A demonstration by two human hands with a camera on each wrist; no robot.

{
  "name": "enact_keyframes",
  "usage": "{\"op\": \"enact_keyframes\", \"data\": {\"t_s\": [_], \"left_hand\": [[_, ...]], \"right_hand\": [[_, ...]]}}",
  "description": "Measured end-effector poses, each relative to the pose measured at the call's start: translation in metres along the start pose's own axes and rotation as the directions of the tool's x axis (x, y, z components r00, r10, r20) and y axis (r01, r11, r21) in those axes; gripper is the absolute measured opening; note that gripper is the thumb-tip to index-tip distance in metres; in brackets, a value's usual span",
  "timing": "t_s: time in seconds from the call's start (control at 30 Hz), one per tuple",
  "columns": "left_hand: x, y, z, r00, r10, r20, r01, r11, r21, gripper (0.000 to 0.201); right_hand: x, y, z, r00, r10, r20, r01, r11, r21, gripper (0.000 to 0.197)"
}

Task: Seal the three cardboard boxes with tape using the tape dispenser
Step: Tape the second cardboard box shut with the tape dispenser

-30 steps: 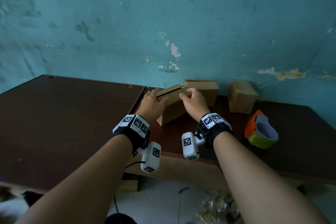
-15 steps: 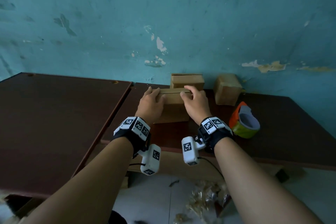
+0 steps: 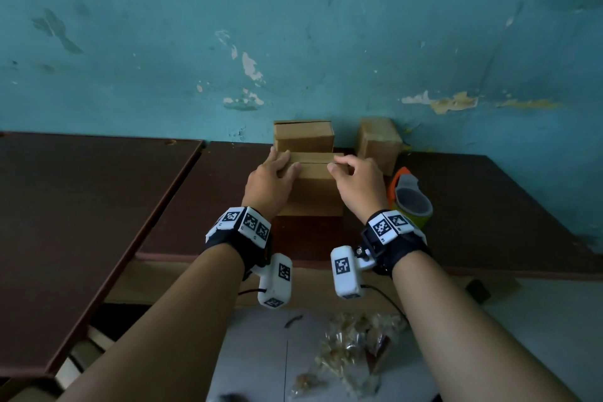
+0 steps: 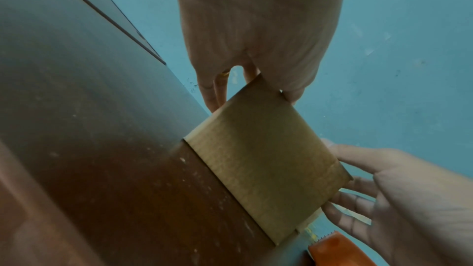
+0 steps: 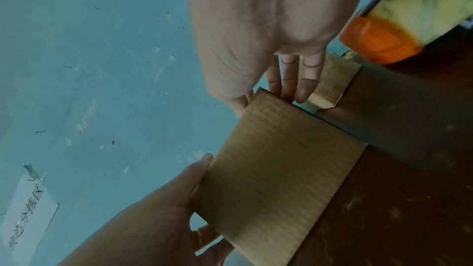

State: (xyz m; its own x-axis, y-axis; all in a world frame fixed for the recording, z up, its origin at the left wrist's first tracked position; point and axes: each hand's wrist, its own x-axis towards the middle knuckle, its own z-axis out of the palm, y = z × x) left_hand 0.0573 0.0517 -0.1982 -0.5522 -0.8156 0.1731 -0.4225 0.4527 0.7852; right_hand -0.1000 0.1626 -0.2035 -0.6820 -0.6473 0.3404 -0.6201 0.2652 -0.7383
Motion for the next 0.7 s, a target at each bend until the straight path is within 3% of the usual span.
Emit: {"op": "enact_keyframes", "data": {"t_s": [0.3, 0.7], "left_hand": [[-0.010, 0.004, 0.012, 0.997, 0.071, -0.033, -0.068, 0.993, 0.100, 0.050], [-0.018, -0.002, 0.023, 0.983, 0.119, -0.139, -0.105, 0.989, 0.108, 0.040]], "right_hand": [[-0.009, 0.019, -0.010, 0.992, 0.072, -0.105, -0.050, 0.979, 0.197, 0.031], [-0.019, 0.027, -0.009, 0.990, 0.023, -0.136, -0.002, 0.989, 0.150, 0.033]]}}
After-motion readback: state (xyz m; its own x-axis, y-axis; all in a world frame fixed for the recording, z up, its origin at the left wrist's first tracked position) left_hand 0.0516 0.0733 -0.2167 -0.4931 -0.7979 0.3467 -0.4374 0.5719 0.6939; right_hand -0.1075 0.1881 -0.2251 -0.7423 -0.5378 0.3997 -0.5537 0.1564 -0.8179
